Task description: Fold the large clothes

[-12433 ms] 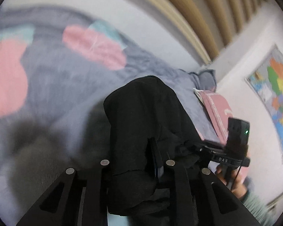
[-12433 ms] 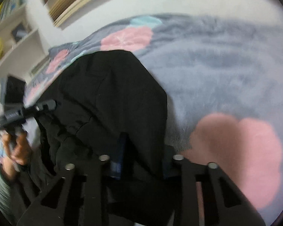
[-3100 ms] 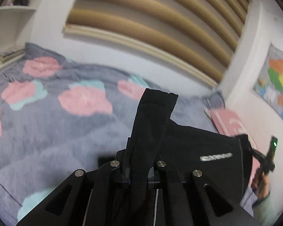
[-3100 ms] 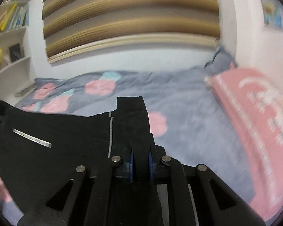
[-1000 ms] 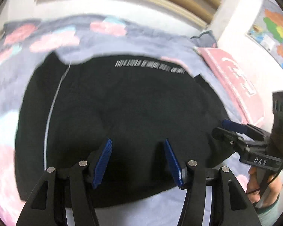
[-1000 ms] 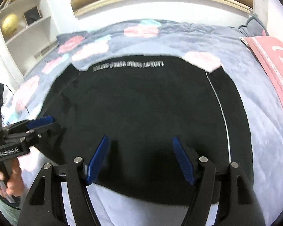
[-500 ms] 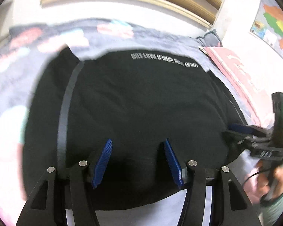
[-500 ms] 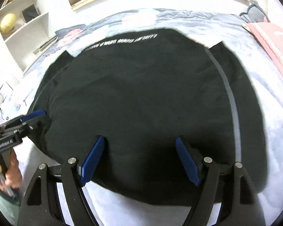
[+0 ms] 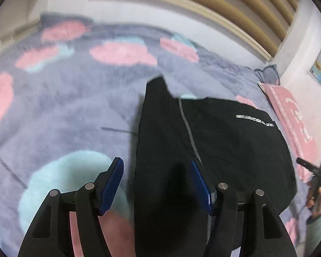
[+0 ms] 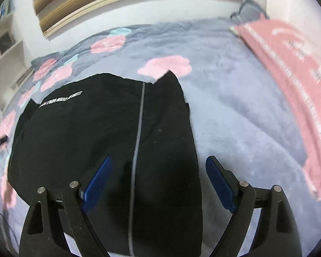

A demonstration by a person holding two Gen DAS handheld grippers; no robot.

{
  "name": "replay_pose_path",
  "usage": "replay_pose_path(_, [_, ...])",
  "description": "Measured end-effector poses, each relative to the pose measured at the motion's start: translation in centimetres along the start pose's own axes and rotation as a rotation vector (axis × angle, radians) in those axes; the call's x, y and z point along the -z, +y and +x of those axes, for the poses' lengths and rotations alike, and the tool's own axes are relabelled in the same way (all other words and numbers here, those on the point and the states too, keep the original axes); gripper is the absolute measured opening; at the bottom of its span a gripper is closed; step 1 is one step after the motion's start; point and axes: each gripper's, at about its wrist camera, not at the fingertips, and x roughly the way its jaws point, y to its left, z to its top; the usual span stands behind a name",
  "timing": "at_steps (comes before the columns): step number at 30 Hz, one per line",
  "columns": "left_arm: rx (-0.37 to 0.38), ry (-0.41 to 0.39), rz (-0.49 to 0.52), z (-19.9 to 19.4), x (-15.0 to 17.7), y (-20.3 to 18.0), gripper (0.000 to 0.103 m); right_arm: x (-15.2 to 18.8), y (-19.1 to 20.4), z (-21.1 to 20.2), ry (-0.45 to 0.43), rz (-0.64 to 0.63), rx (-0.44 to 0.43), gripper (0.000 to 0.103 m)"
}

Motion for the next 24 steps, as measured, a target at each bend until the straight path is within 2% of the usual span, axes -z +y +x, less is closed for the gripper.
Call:
replay_pose_path(4, [0.158, 0.066, -0.092, 3.7, -0.1, 1.9, 0.065, -0.3, -1.7, 2.7, 0.031, 0.038, -0.054, 0.090])
replay_pose_path(7, [0.249, 0.122, -0.165, 6.3, 0.1, 2.6, 0.066, -0.2, -2.4, 5.0, 0.068, 0.054, -0.096, 0.091])
replay_pose_path(9, [0.333, 0.173, -0.207, 8.1, 0.5, 2.9, 0.067, -0.1, -3.0, 7.1, 0.108, 0.102, -0.192, 0.093])
replay_pose_path(11, [0.367, 0.203, -0.237, 9.2, 0.9, 3.2, 0.072, -0.1, -3.8, 8.2, 0.136, 0.145, -0.254, 0.097])
replay_pose_path(15, [0.446, 0.266, -0.307, 10.6, 0.9, 4.0, 0.074, 0.2, -5.6, 10.5, 0.189, 0.233, -0.382, 0.103])
replay_pose_path(17, [0.443, 0.275, -0.284, 10.8, 0.7, 3.4, 0.073, 0.1, -5.7, 10.9, 0.204, 0.229, -0.408, 0.103])
replay_pose_path(18, [0.439, 0.265, -0.261, 10.7, 0.6, 2.9, 0.068, 0.0, -5.4, 11.0, 0.212, 0.212, -0.422, 0.103])
replay_pose_path(19, [0.439, 0.244, -0.228, 10.2, 0.5, 2.2, 0.053, -0.1, -5.1, 10.8, 0.212, 0.189, -0.435, 0.089])
replay_pose_path(20, [0.433, 0.223, -0.200, 9.5, 0.5, 1.5, 0.048, -0.2, -4.7, 10.5, 0.204, 0.166, -0.460, 0.078])
replay_pose_path(22, [0.433, 0.207, -0.138, 8.6, 0.2, 0.4, 0.046, -0.6, -3.6, 9.7, 0.185, 0.110, -0.450, 0.071])
replay_pose_path(24, [0.460, 0.230, -0.154, 8.7, -0.2, 0.7, 0.046, -0.9, -3.1, 9.9, 0.195, 0.085, -0.437, 0.071])
